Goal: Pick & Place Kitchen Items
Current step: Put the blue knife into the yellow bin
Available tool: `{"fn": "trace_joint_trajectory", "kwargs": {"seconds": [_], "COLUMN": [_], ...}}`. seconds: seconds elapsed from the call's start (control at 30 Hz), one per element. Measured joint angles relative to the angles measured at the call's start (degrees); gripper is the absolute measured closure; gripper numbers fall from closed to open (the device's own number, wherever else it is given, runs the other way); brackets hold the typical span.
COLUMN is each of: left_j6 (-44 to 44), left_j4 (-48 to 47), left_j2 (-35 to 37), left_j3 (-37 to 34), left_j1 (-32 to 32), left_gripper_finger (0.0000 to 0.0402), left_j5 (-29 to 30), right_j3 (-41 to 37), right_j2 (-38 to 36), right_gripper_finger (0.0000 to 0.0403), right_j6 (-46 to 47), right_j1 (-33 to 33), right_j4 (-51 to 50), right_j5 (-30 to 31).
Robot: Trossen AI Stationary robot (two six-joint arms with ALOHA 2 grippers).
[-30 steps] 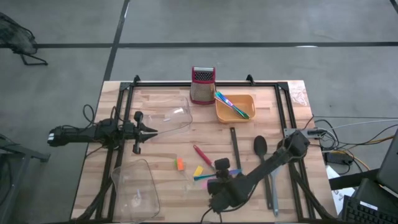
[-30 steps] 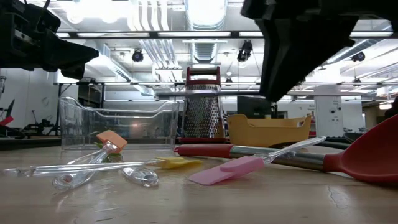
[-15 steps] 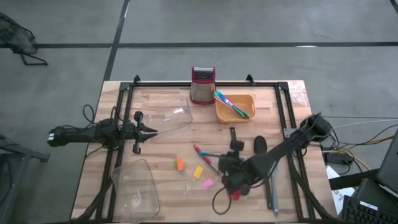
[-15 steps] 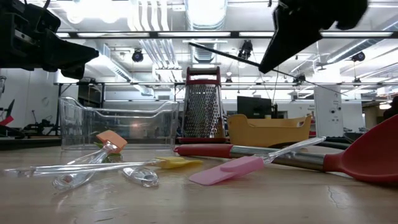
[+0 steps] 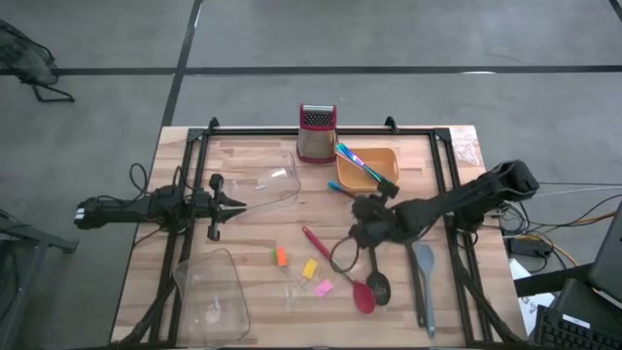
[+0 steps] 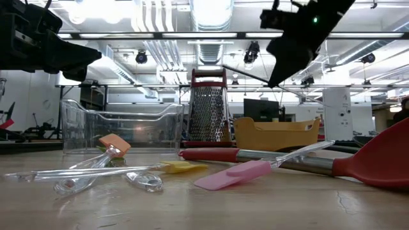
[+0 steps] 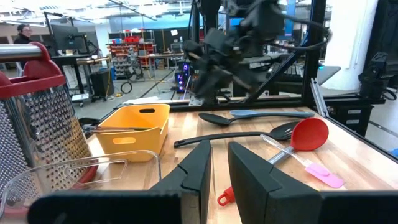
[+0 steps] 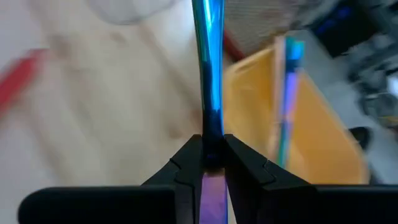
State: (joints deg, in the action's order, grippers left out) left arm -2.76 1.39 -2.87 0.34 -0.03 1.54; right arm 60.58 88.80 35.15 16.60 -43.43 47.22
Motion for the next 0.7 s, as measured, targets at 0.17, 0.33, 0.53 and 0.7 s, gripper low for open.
{"fn": "trace_joint_trajectory", "kwargs": {"seconds": [0.17,0.33,0.53,0.7], "left_j6": [0.00,0.00,0.00,0.00], "left_j4": [0.00,0.00,0.02,0.02], "left_j2": [0.00,0.00,0.00,0.00], "left_j3": [0.00,0.00,0.00,0.00], "left_j1": [0.02,0.01,0.00,0.00], "left_gripper_finger": [0.0339,0.0339,0.0339,0.0339], "left_j5": [0.00,0.00,0.00,0.00], "right_j3": [-4.16,-8.38,-11.36,-11.65], "right_j2": [-3.11,-5.53,-7.98,-8.69], "right_gripper_finger": [0.0354,0.0352,0.0359,0.0349], "right_j6": [-6.44,-13.29,-22.04,-25.42], "right_j1": [-5.50,-10.72,-15.91,-19.15], "right_j4": [5.69,13.65,21.92,23.94], "right_j5": [0.99,0.96,0.95,0.51]}}
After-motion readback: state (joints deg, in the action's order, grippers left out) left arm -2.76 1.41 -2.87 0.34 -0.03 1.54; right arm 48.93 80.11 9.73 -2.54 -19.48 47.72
